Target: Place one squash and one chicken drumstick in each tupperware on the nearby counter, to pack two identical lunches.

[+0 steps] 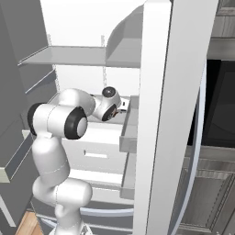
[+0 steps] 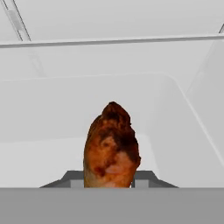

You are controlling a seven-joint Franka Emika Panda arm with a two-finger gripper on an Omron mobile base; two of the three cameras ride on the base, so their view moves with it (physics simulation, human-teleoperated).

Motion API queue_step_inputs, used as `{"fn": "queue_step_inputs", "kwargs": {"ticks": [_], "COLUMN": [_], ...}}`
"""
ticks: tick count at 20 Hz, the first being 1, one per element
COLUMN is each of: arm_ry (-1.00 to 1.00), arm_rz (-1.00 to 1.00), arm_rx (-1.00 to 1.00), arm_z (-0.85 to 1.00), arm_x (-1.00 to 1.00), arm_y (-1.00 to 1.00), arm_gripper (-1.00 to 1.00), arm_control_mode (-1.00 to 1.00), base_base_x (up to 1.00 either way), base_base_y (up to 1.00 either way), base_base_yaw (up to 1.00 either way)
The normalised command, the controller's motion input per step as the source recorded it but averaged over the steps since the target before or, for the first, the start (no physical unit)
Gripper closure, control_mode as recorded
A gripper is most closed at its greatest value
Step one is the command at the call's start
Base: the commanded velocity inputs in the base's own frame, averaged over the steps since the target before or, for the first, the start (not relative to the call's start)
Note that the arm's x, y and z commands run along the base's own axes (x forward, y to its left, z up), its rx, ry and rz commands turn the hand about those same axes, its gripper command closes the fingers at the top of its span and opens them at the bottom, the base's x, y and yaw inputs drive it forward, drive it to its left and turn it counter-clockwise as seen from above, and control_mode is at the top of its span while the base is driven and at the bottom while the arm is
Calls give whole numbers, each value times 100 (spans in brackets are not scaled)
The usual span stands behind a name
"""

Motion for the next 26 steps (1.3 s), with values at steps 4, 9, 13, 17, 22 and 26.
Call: {"fn": "queue_step_inputs", "kwargs": {"ticks": [4, 9, 13, 17, 22, 26], "arm_ry": [-3, -3, -8, -9, 1, 8], "arm_rz": [0, 0, 1, 6, 10, 13], "arm_rx": [0, -1, -10, -14, -5, 0], "arm_z": [-26, 6, 84, 100, 95, 52], "arm_x": [-54, -98, -70, -58, -81, -100], "arm_y": [6, 4, 26, 33, 33, 26], "arm_gripper": [100, 100, 100, 100, 100, 100], "arm_control_mode": [-100, -100, -100, -100, -100, -100], "base_base_x": [0, 0, 0, 0, 0, 0], "base_base_y": [0, 0, 0, 0, 0, 0], "base_base_yaw": [0, 0, 0, 0, 0, 0]}}
